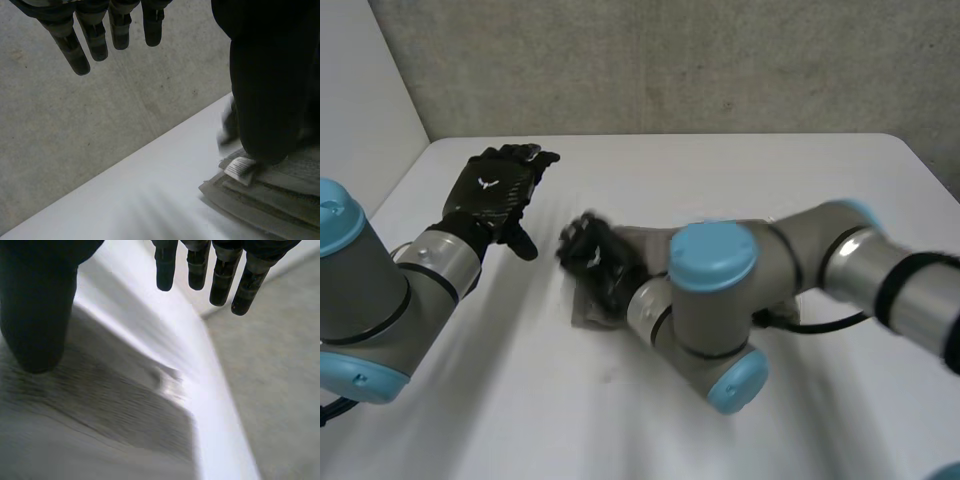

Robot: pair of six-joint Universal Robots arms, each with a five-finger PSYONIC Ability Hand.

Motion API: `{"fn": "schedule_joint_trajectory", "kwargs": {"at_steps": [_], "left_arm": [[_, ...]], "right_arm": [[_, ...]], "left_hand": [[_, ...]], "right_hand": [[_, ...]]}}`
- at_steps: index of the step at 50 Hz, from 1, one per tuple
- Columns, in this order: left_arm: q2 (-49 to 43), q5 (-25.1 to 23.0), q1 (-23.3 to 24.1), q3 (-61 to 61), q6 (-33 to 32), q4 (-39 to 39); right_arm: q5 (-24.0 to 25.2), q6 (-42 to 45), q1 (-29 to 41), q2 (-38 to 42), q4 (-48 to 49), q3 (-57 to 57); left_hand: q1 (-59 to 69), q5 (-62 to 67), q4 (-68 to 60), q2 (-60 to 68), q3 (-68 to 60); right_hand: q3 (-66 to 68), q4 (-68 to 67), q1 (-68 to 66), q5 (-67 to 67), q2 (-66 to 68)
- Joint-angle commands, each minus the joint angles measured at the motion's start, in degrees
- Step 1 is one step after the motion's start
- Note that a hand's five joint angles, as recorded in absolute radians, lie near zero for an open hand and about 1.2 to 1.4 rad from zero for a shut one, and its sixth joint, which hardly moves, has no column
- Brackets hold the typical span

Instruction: Fold the towel.

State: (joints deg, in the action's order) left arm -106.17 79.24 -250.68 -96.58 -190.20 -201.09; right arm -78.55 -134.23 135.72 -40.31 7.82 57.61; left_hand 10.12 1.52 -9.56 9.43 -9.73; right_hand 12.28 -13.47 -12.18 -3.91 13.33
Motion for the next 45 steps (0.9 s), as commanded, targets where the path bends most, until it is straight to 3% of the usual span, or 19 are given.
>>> {"fn": "schedule_joint_trajectory", "kwargs": {"at_steps": [1,5,10,17,21,24,26,27,29,31,41,43,45], "left_arm": [[-1.8,0.0,2.7,2.6,0.1,0.0],[-4.5,-0.1,5.6,4.4,-0.2,0.0],[-12.0,0.1,10.2,8.9,-0.5,0.0],[-18.3,0.7,12.2,13.1,-0.6,0.2],[-20.4,1.7,12.8,14.1,-0.7,0.3],[-20.8,2.4,12.9,14.1,-0.7,0.4],[-20.1,2.9,12.9,13.6,-0.7,0.6],[-20.1,2.9,12.9,13.6,-0.7,0.6],[-19.3,3.2,12.9,13.4,-0.6,0.8],[-15.8,4.2,12.9,12.2,-0.6,0.9],[-0.8,7.9,9.6,4.3,-0.1,0.7],[1.2,8.3,8.3,3.2,-0.1,0.8],[4.6,8.1,6.2,1.7,-0.1,0.9]], "right_arm": [[-7.2,-11.5,-7.5,-14.6,-0.9,8.8],[-7.0,-19.4,-14.4,-22.6,-1.8,19.3],[-6.3,-22.0,-21.3,-24.6,-3.5,28.5],[-3.2,-22.0,-28.7,-24.6,-3.0,36.6],[2.0,-22.6,-31.3,-23.0,0.0,39.2],[2.9,-23.1,-31.5,-21.9,1.8,39.7],[3.4,-24.0,-31.6,-20.4,4.5,39.7],[3.4,-24.0,-31.6,-20.4,4.5,39.7],[3.4,-24.4,-31.4,-19.9,5.7,39.3],[3.4,-24.5,-31.3,-19.8,5.9,39.0],[-0.1,-23.2,-30.5,-21.7,5.8,31.5],[-0.8,-22.6,-29.4,-22.2,5.6,29.5],[-0.7,-20.6,-23.6,-21.7,4.8,24.1]], "left_hand": [[0.1,-1.3,-0.7,0.8,-0.5],[0.1,-1.3,-0.7,0.8,-0.5],[0.4,-1.0,-1.0,1.1,-0.8],[0.6,-0.8,-1.2,1.3,-1.0],[0.6,-0.8,-1.2,1.3,-1.0],[0.4,-1.0,-1.0,1.1,-0.8],[0.4,-1.0,-1.0,1.1,-0.8],[0.4,-1.0,-1.0,1.1,-0.8],[0.4,-1.0,-1.0,1.1,-0.8],[0.3,-1.1,-0.8,1.0,-0.7],[-0.1,-1.5,-0.4,0.6,-0.3],[-0.1,-1.5,-0.4,0.6,-0.3],[-0.1,-1.5,-0.4,0.6,-0.3]], "right_hand": [[-2.3,3.5,2.2,3.9,-3.3],[-2.3,3.5,2.2,3.9,-3.3],[-2.3,3.5,2.2,3.9,-3.3],[-2.3,3.5,2.2,3.9,-3.3],[13.9,-12.7,-14.0,-12.2,12.8],[21.5,-20.3,-21.6,-19.9,20.5],[37.3,-36.1,-37.4,-35.6,36.2],[37.3,-36.1,-37.4,-35.7,36.3],[61.3,-60.1,-61.4,-59.6,60.2],[67.7,-66.5,-67.8,-66.0,66.6],[67.7,-66.5,-67.8,-66.1,66.7],[67.7,-66.5,-67.8,-66.1,66.7],[67.7,-66.5,-67.8,-66.1,66.7]]}}
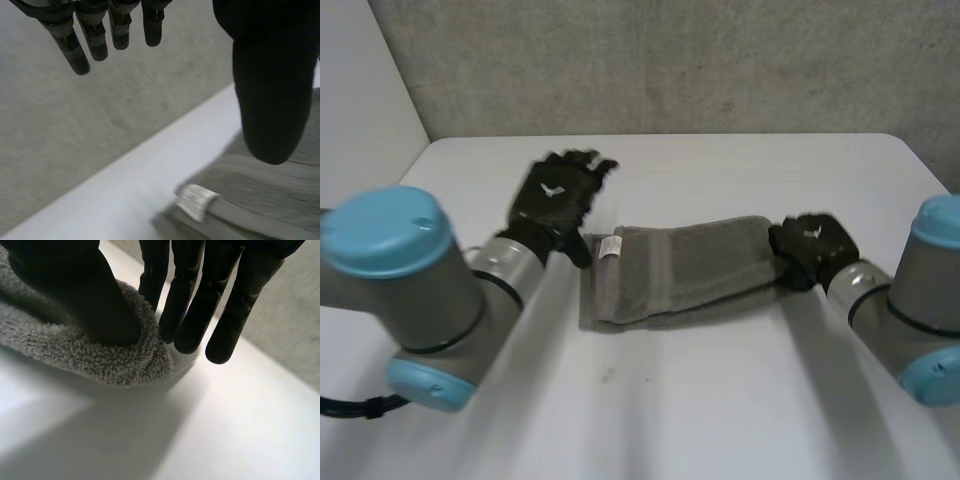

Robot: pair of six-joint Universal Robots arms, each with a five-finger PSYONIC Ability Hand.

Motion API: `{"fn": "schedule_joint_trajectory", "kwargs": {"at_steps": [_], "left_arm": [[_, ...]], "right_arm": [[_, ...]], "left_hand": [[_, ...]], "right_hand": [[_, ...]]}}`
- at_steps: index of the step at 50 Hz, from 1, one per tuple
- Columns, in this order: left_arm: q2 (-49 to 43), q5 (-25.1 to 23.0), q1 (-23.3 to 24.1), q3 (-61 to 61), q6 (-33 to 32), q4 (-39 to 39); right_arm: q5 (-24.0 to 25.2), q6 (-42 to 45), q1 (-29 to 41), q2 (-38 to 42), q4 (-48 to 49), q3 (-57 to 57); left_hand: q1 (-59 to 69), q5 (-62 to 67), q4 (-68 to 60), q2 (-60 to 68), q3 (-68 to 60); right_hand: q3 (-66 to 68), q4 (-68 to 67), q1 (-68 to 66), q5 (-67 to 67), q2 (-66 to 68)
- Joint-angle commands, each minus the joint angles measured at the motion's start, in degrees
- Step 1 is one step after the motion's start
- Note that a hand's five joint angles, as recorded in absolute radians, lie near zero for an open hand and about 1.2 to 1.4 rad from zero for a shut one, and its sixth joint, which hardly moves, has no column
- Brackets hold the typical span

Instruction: Fold the towel.

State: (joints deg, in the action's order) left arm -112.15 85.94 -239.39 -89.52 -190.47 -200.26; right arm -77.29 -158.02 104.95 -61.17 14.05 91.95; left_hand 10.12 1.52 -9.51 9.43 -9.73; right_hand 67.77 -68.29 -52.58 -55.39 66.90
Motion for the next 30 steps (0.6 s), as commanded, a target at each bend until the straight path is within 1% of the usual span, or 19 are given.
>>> {"fn": "schedule_joint_trajectory", "kwargs": {"at_steps": [1,3,5,6,8,9,11,16,18,19,20,21,22,24,25,27,28,29,30], "left_arm": [[10.6,1.4,-5.1,-5.4,0.2,0.0],[11.8,1.3,-5.8,-6.0,0.2,0.1],[13.5,1.3,-6.7,-7.2,0.2,0.1],[13.5,1.3,-6.7,-7.2,0.2,0.1],[14.4,1.2,-7.8,-8.1,0.2,0.1],[14.4,1.2,-7.8,-8.1,0.2,0.1],[14.6,1.2,-8.2,-8.6,0.3,0.1],[14.4,1.2,-8.6,-8.9,0.3,0.0],[14.2,1.2,-8.6,-8.4,0.3,0.1],[14.2,1.2,-8.6,-8.4,0.3,0.1],[13.7,1.2,-8.7,-7.9,0.3,0.2],[13.4,1.2,-8.7,-7.2,0.3,0.5],[13.4,1.2,-8.7,-7.2,0.3,0.5],[10.6,1.3,-8.3,-4.6,0.4,1.4],[10.6,1.3,-8.3,-4.6,0.4,1.5],[8.6,1.4,-7.7,-3.0,0.5,2.2],[6.7,1.5,-7.1,-1.3,1.1,3.0],[4.6,1.5,-5.9,0.6,2.2,4.0],[4.6,1.5,-5.9,0.7,2.2,4.0]], "right_arm": [[-2.0,3.2,7.2,-0.8,-1.5,-10.3],[-1.3,6.2,14.5,2.0,-2.7,-16.6],[-1.3,8.1,17.9,4.2,-3.5,-19.8],[-1.3,8.1,17.9,4.2,-3.5,-19.8],[-0.9,11.2,24.0,9.1,-5.5,-25.3],[-0.9,11.2,24.0,9.1,-5.5,-25.3],[0.6,13.3,28.4,14.6,-7.4,-28.6],[1.0,16.8,32.0,20.0,-8.4,-30.2],[0.5,17.5,32.1,19.8,-8.4,-30.3],[-0.1,17.1,32.0,18.6,-8.3,-30.3],[-0.1,17.1,32.0,18.5,-8.2,-30.3],[-0.9,16.2,31.8,16.5,-8.3,-30.0],[-0.9,16.2,31.8,16.4,-8.3,-30.0],[-2.7,10.2,30.3,10.9,-8.1,-28.2],[-2.7,10.2,30.3,10.9,-8.1,-28.2],[-4.4,0.8,25.3,5.9,-8.1,-26.0],[-4.4,0.8,25.3,5.9,-8.1,-25.9],[-5.0,-4.3,23.2,3.8,-8.1,-24.7],[-5.0,-4.3,23.2,3.8,-8.1,-24.7]], "left_hand": [[-0.1,-1.5,-0.5,0.6,-0.3],[-0.1,-1.5,-0.5,0.6,-0.3],[-0.1,-1.5,-0.5,0.6,-0.3],[-0.1,-1.5,-0.5,0.6,-0.3],[-0.1,-1.5,-0.5,0.6,-0.3],[-0.1,-1.5,-0.5,0.6,-0.3],[-0.1,-1.5,-0.5,0.6,-0.3],[-0.1,-1.5,-0.5,0.6,-0.3],[-0.1,-1.5,-0.5,0.6,-0.3],[-0.1,-1.5,-0.5,0.6,-0.3],[0.3,-1.1,-0.9,1.0,-0.6],[0.6,-0.8,-1.2,1.3,-1.0],[0.6,-0.8,-1.2,1.3,-1.0],[0.6,-0.8,-1.2,1.3,-1.0],[0.6,-0.8,-1.2,1.3,-1.0],[0.6,-0.8,-1.2,1.3,-1.0],[0.4,-1.0,-1.0,1.1,-0.8],[0.4,-1.0,-1.0,1.1,-0.8],[0.4,-1.0,-1.0,1.1,-0.8]], "right_hand": [[12.2,-11.7,-27.4,-14.6,13.1],[12.2,-11.7,-27.4,-14.6,13.1],[12.2,-11.7,-27.4,-14.6,13.1],[12.2,-11.7,-27.4,-14.6,13.1],[12.2,-11.7,-27.4,-14.6,13.1],[12.2,-11.7,-27.4,-14.6,13.1],[12.2,-11.7,-27.4,-14.6,13.1],[12.2,-11.7,-27.4,-14.6,13.1],[12.2,-11.7,-27.4,-14.6,13.1],[1.6,-1.1,-16.8,-4.0,2.5],[1.5,-1.0,-16.7,-3.9,2.4],[-18.3,18.8,3.1,15.9,-17.4],[-18.5,19.0,3.3,16.1,-17.6],[-53.8,54.3,38.6,51.4,-53.0],[-54.0,54.5,38.8,51.6,-53.1],[-57.8,58.3,42.6,55.4,-56.9],[-57.8,58.3,42.6,55.4,-56.9],[-57.8,58.3,42.6,55.4,-56.9],[-57.8,58.3,42.6,55.4,-56.9]]}}
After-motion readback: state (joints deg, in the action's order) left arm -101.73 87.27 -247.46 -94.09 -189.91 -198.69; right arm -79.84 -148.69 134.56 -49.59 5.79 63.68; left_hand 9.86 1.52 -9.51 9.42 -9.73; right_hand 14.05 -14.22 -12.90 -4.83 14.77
